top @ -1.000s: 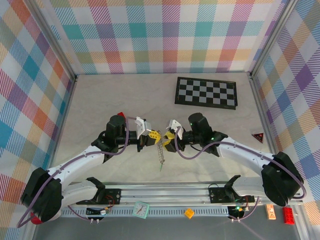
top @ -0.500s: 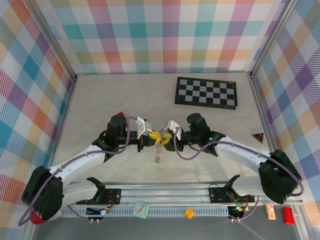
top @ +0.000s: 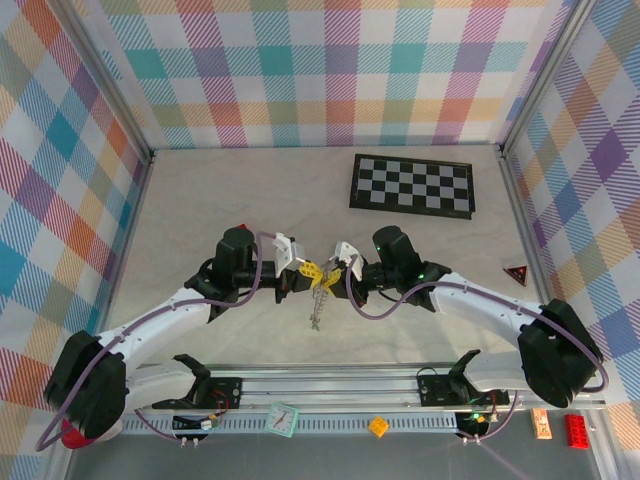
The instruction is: Put the keys on the keyring
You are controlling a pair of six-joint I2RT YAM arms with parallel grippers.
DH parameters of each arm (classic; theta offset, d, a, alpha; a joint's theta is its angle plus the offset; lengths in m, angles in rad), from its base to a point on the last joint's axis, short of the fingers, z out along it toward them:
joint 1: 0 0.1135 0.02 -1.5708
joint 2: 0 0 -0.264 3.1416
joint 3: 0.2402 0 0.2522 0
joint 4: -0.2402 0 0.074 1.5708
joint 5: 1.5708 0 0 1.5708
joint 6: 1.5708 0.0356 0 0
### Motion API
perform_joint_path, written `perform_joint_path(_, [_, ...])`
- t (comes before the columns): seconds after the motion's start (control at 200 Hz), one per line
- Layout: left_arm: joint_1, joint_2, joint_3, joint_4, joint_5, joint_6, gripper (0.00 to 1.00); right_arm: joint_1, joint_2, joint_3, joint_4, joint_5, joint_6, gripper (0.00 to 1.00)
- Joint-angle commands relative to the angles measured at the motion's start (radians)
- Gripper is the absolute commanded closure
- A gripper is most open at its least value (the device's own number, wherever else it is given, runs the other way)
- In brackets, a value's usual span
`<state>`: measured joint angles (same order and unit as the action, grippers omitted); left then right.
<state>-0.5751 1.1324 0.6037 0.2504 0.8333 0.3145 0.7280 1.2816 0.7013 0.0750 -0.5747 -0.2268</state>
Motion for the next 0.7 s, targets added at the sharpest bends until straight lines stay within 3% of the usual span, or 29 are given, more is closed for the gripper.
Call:
perform_joint_path(0.0, [-0.009, -0.007, 0.046, -0.051, 0.001, 0.077, 1.00, 0.007, -0.028, 0.049, -0.044, 0.010, -0.035, 1.00])
perform_joint_path(0.25, [-0.009, -0.009, 0.082, -0.203, -0.043, 0.182, 1.00, 0.008, -0.075, 0.078, -0.100, 0.045, -0.054, 1.00])
perform_joint_path(0.44, [-0.009, -0.024, 0.079, -0.221, -0.106, 0.198, 1.00, 0.008, -0.122, 0.083, -0.179, 0.086, -0.078, 1.00])
perform_joint_path(0.695, [-0.008, -0.082, 0.063, -0.141, -0.185, 0.106, 0.52, 0.008, -0.123, 0.164, -0.337, 0.136, -0.080, 1.00])
